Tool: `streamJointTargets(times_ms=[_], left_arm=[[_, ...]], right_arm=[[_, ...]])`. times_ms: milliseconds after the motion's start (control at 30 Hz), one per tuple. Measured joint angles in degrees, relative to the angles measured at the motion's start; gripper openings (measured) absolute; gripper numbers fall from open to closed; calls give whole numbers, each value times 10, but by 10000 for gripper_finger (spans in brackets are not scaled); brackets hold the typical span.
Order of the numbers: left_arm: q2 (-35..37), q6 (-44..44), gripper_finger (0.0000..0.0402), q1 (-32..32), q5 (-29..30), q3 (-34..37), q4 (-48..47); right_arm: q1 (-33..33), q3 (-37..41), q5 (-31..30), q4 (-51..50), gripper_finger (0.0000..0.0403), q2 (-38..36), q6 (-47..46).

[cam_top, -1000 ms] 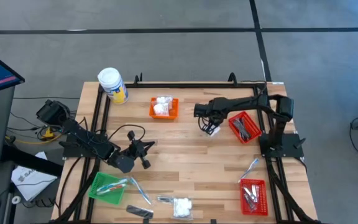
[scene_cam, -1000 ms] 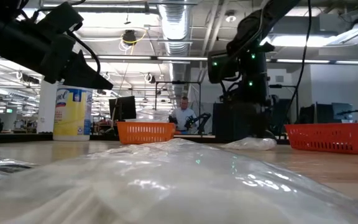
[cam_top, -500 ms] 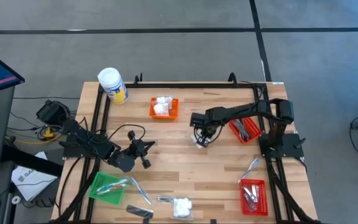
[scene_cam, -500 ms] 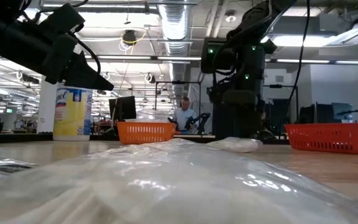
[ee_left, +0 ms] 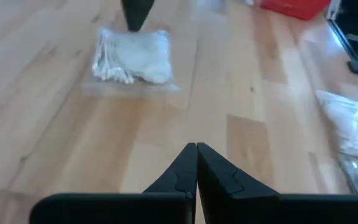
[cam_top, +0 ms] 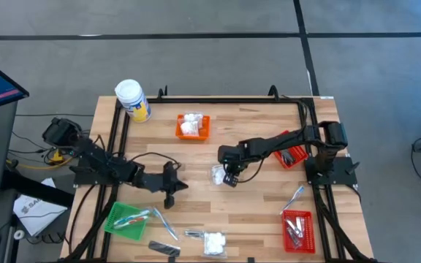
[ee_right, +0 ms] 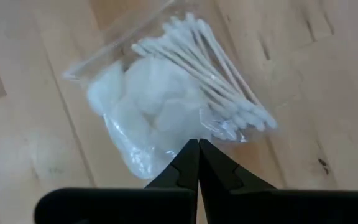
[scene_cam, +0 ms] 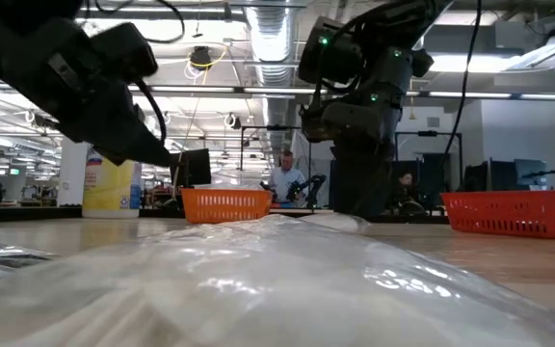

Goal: Pick & Place Travel size toiletries
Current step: Put the white cotton pack into the orange basket

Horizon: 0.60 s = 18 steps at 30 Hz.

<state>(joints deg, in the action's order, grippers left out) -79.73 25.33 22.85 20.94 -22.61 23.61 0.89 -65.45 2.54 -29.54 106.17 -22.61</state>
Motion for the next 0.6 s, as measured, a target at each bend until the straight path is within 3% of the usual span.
streamJointTargets(times_ms=[200,500,600], left_arm=[[-26,9,3,-9,27,0,2],[-25,35,3,-11,24,0,10],[-25,35,3,-11,11,0,10]], right_arm=[[35,0,21,10,0,0,-28],[84,-1,58,123,0,0,-40],[93,-1,28,86,0,0,-46]])
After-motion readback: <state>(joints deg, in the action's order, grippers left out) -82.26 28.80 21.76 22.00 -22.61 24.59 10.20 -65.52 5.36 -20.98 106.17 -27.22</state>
